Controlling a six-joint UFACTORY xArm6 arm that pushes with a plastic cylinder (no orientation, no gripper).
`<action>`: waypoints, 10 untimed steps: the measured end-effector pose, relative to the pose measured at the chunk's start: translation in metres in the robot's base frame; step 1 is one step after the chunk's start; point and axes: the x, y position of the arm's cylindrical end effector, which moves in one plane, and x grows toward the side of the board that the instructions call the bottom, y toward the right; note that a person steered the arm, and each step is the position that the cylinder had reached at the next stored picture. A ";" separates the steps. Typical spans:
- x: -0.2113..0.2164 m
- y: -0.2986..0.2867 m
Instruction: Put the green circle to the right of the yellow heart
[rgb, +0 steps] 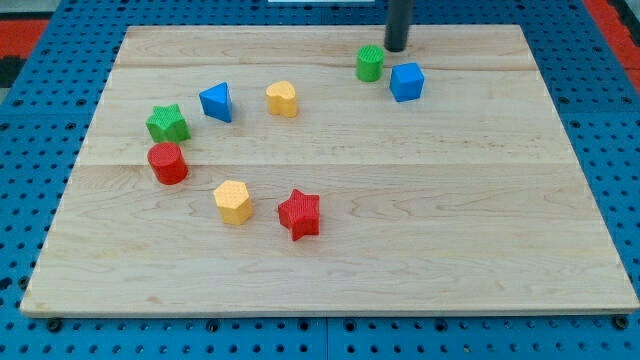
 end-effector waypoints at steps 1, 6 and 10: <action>0.024 -0.003; -0.019 -0.021; 0.096 -0.037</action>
